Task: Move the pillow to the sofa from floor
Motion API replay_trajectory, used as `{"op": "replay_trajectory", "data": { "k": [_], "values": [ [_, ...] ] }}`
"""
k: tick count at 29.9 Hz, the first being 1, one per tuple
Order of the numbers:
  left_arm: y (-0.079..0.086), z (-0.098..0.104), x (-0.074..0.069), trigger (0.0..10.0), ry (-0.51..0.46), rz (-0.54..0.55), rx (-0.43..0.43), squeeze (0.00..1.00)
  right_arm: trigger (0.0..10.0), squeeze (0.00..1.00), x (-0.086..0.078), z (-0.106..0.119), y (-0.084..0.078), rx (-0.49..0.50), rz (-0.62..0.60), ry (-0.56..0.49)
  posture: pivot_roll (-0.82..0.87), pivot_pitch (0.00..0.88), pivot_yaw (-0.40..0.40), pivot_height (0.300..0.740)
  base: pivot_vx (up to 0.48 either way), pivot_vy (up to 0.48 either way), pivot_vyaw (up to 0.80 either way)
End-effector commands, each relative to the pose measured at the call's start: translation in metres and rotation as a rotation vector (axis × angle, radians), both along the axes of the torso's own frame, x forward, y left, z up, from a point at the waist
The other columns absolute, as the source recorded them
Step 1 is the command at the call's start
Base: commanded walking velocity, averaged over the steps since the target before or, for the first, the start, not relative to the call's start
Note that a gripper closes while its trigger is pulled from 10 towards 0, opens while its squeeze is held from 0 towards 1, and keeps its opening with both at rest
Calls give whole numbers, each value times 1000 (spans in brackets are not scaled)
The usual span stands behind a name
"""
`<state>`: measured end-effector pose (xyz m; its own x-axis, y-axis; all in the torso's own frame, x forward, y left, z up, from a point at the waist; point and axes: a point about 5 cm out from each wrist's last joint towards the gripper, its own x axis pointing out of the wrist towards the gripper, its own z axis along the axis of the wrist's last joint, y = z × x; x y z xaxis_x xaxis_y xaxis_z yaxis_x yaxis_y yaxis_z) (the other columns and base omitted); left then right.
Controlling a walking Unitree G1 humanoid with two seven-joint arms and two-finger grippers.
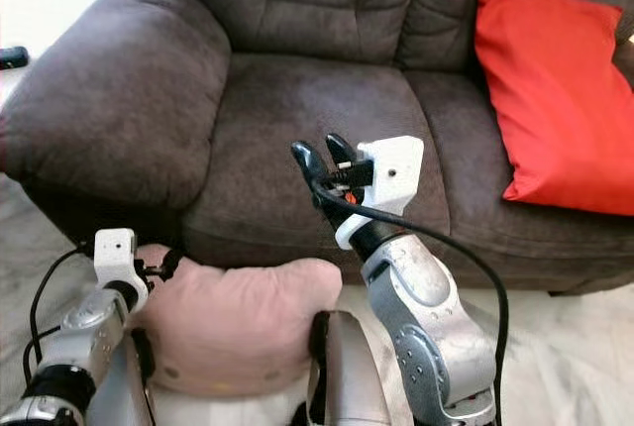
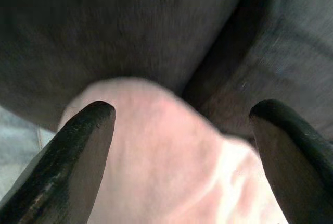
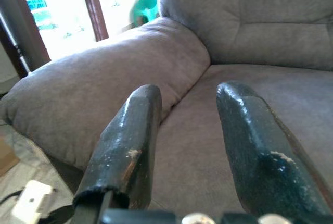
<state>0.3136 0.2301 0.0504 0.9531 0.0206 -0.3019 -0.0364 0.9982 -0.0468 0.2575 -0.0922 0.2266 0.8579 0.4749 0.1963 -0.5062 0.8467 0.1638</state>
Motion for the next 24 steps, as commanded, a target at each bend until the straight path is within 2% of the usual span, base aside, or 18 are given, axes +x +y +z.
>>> {"op": "replay_trajectory", "data": {
  "k": [1, 6, 12, 15, 22, 23, 24],
  "values": [
    [2, -10, -6, 10000, 44, 6, 5, 1000, 10000, 0, -6, 3, -4, -3, -5, 3, -112, 221, -236, 487, 0, 0, 0],
    [8, -17, -13, 10000, 74, 30, -18, 1000, 10000, 0, -12, 4, -4, -7, 6, 31, -116, 246, -253, 487, 0, 0, 0],
    [15, -19, -16, 10000, 75, 60, 18, 1000, 10000, 0, -14, 5, -3, -6, 15, 51, -122, 258, -264, 487, 0, 0, 0],
    [19, -18, -17, 10000, 60, 80, 19, 1000, 10000, 0, -15, 6, -3, -8, 19, 57, -125, 259, -270, 487, 0, 0, 0],
    [24, -8, -11, 10000, -1, 135, 92, 1000, 10000, 0, -19, 7, -5, -8, 25, 71, -133, 276, -291, 487, 0, 0, 0],
    [24, -5, -11, 10000, -33, 150, 89, 0, 10000, 0, -21, 8, -5, -4, 29, 73, -138, 282, -300, 487, 0, 0, 0],
    [26, -1, -10, 10000, -79, 170, 52, 0, 10000, 0, -23, 10, -5, -1, 34, 77, -144, 287, -304, 487, 0, 0, 0]
  ]
}}
